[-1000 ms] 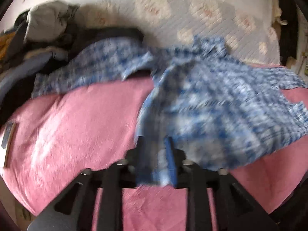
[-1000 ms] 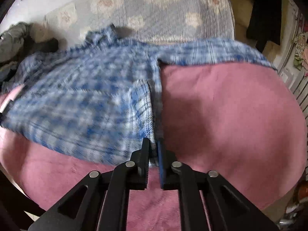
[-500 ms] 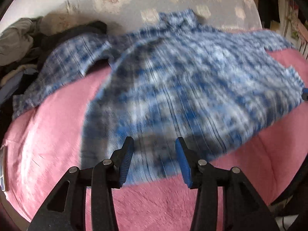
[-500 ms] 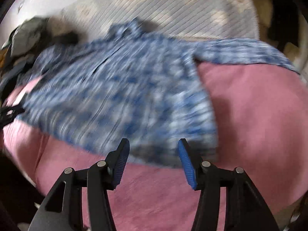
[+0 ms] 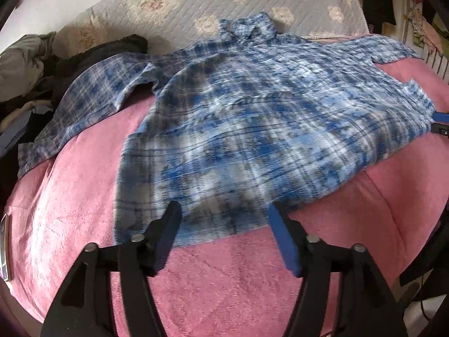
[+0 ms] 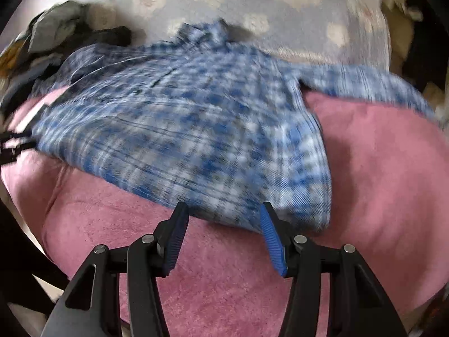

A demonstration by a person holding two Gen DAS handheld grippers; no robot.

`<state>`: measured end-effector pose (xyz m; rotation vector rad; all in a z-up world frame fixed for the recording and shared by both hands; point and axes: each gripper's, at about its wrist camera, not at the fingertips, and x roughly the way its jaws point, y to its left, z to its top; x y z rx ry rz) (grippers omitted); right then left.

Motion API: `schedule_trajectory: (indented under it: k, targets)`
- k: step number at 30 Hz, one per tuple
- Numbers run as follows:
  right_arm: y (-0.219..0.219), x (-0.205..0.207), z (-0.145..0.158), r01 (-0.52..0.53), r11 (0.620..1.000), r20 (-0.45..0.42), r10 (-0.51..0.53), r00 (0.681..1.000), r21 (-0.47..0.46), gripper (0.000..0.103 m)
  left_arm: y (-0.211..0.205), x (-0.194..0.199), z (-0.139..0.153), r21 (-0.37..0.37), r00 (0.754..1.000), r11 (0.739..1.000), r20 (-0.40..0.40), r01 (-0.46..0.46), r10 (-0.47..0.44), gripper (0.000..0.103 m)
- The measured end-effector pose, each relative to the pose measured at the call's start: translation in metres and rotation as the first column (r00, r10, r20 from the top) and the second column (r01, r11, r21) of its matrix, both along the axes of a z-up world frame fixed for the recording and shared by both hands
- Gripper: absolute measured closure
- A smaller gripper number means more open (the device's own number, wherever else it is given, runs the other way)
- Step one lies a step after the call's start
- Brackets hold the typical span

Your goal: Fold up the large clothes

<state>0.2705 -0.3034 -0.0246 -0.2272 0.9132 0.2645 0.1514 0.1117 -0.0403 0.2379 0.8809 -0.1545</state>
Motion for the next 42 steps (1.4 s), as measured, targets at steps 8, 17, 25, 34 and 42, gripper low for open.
schedule_trajectory:
  k: [8,17,25,34,42]
  targets:
    - [0.057,-0.014,-0.011,-0.058,0.989,0.051,0.065,0.997,-0.137,0.036,-0.034,0.007,-0.014,0.113,1.0,0.994,0.008,-0.001,0.001,0.019]
    - [0.03,0.007,-0.02,0.091,0.966,0.056,-0.08,0.995,-0.242,0.034,-0.005,0.01,-0.014,0.234,0.979,0.953,0.108,-0.194,0.172,0.007]
    - [0.008,0.006,-0.029,0.17,0.891,0.163,-0.109,0.98,-0.421,0.061,0.021,0.019,-0.015,0.239,0.959,0.932,0.146,-0.273,0.243,0.036]
    - [-0.006,-0.006,0.009,0.273,0.923,0.316,-0.183,0.931,-0.272,0.101,0.005,0.0,0.019,0.224,0.938,0.941,0.295,-0.255,0.184,0.098]
    - [-0.028,-0.018,0.014,0.294,0.929,0.228,-0.243,0.943,-0.227,0.101,0.011,-0.022,0.015,0.141,0.969,0.969,0.174,-0.201,0.176,0.099]
